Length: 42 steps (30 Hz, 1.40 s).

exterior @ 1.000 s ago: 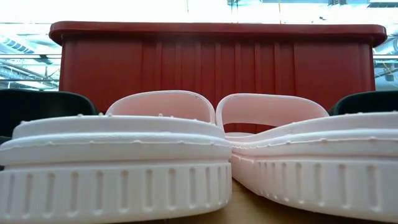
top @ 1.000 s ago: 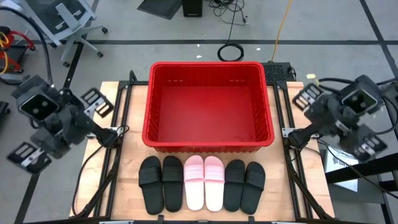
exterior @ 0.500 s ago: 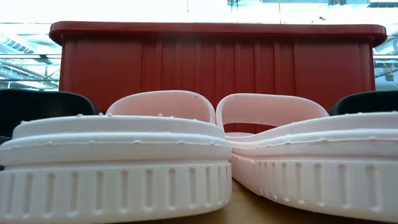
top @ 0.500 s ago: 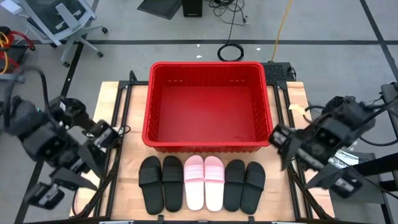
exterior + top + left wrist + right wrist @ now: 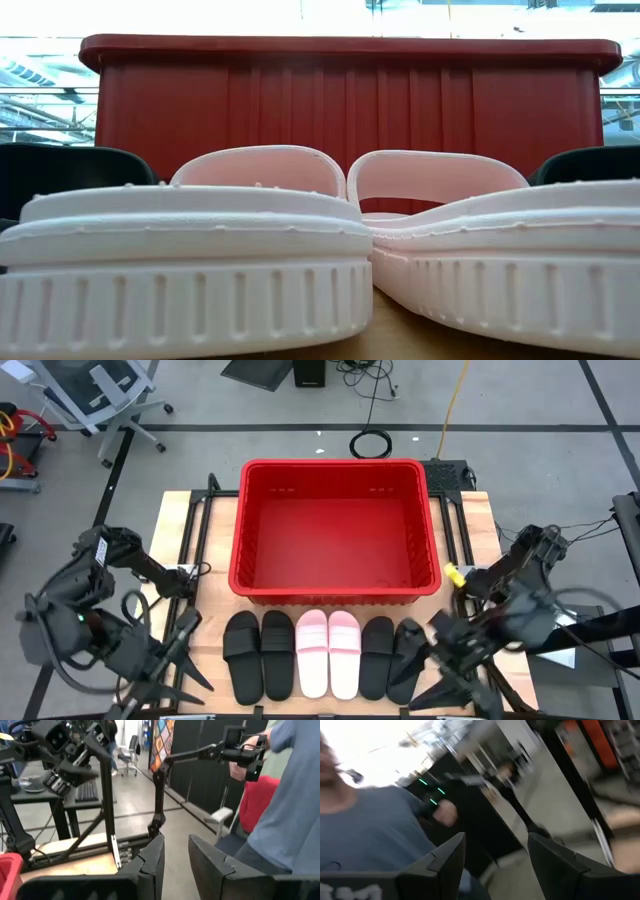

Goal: Pick and place slides into bin
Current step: Put the black slide into the red container

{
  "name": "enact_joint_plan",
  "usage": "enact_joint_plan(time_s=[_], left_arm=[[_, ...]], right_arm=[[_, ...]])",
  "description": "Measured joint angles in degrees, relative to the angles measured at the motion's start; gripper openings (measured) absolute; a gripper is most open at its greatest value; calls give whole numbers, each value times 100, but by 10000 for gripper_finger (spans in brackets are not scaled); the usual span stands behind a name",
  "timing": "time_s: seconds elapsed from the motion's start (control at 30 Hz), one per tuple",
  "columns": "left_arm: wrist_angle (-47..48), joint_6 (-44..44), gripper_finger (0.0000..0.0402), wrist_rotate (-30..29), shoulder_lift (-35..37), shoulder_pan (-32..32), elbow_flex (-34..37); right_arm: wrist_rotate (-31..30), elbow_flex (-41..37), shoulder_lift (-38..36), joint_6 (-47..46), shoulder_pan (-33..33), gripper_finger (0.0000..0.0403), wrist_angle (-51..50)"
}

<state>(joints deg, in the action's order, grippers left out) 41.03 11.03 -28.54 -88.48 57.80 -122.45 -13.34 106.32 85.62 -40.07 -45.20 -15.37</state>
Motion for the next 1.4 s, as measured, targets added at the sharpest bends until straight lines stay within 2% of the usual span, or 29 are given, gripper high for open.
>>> enact_joint_plan(time_s=[0.13,0.33,0.43,0.57,0.73,1.03,1.27,1.4], left_arm=[[-15,-18,88,1,-98,-2,0],[-89,118,88,-1,-137,0,0],[-87,216,88,-6,-141,-2,0],[-94,343,88,-57,-141,-83,0],[-98,418,88,-85,-141,-242,0],[-120,671,88,-3,-172,-480,0],[-69,559,88,192,-220,-529,4],[-54,557,88,343,-222,-557,4]], right_arm=[[425,0,253,-744,-101,206,-1276],[1766,-9,814,-1257,-312,205,-3633],[1773,-9,1120,-1155,-444,205,-4652],[1416,-186,1544,-938,-576,205,-5463],[787,-927,1934,-1110,-668,205,-5548],[363,-2442,2090,-2192,-666,205,-5097],[253,-2614,2083,-2633,-679,205,-5028],[103,-2613,1998,-2645,-679,205,-4614]])
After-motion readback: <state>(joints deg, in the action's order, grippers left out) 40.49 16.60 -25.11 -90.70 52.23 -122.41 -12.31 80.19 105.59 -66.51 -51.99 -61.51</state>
